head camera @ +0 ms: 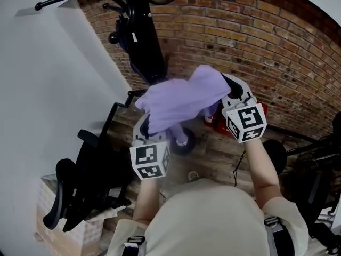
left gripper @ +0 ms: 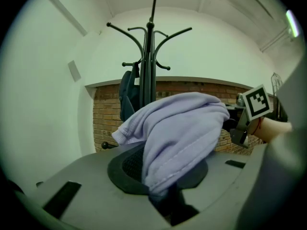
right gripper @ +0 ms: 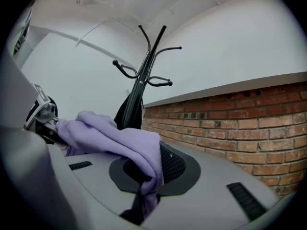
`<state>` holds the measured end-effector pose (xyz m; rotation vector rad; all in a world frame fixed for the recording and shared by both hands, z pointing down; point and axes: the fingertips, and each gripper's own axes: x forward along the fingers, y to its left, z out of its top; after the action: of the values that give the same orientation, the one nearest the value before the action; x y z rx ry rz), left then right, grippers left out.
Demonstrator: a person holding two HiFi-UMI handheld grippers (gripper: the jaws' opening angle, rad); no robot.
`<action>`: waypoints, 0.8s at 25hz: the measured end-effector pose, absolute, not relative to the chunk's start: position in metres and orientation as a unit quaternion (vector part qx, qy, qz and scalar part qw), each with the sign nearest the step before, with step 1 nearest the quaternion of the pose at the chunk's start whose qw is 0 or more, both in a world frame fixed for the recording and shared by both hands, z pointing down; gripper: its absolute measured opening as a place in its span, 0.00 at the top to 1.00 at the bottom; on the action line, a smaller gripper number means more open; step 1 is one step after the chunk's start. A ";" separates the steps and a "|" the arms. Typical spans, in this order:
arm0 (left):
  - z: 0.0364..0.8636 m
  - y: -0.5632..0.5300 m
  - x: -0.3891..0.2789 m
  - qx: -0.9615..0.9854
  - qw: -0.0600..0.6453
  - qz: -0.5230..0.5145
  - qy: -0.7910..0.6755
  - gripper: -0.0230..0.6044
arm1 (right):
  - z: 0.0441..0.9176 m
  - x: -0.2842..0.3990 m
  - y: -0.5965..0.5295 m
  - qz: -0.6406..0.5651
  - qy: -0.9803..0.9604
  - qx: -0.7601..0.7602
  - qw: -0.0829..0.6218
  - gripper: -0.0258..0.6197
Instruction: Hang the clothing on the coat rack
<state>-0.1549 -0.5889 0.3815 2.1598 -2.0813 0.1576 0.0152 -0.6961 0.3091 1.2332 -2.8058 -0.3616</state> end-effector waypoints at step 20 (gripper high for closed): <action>0.449 -0.650 -0.166 0.715 0.125 0.121 -0.677 0.83 | 0.406 -0.023 -0.798 -0.044 -0.919 0.381 0.096 0.93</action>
<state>-0.1660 -0.6504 0.4492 2.0841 -1.9717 0.3533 -0.0232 -0.7976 0.4060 1.1287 -2.7216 -0.1303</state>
